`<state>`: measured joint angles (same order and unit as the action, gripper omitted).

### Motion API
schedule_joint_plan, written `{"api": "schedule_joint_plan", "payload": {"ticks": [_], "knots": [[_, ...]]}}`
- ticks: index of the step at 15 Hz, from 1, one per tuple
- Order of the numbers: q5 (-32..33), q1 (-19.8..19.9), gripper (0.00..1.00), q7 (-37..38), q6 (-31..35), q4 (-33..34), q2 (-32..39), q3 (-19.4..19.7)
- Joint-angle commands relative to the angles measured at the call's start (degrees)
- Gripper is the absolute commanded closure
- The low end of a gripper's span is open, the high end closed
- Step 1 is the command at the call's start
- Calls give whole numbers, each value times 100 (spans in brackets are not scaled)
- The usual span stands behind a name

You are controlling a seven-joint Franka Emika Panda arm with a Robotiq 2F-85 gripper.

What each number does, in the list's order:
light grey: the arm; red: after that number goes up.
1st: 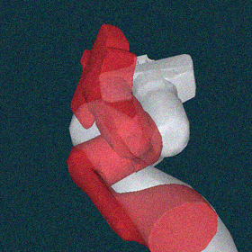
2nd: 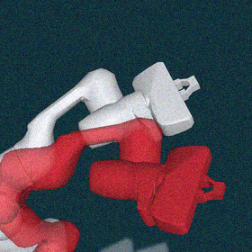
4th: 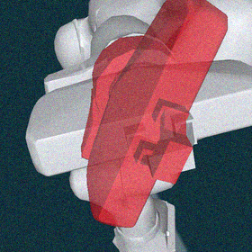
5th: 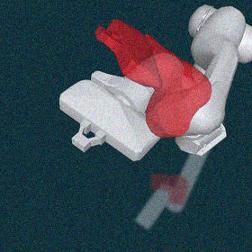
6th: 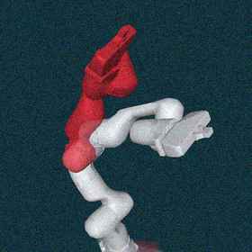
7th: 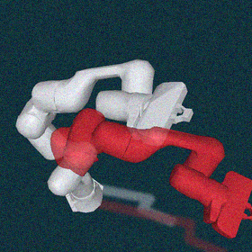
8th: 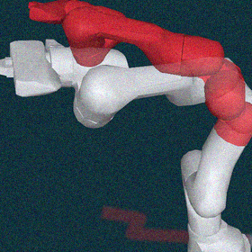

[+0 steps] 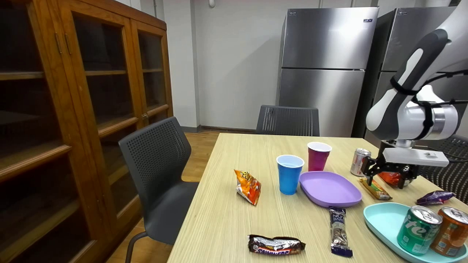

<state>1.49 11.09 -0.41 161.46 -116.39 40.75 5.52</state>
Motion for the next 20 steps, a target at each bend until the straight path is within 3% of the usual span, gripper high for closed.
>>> {"api": "schedule_joint_plan", "payload": {"ticks": [1, 13, 14, 15, 20], "knots": [[-106, 122, 0, -223, -53, 365, 252, -124], [-103, 124, 0, -185, -179, 889, 688, -109], [-109, 146, 25, -204, -152, 903, 706, -128], [-104, 145, 26, -202, -143, 916, 720, -122], [-87, 138, 65, -202, -139, 953, 768, -107]]}}
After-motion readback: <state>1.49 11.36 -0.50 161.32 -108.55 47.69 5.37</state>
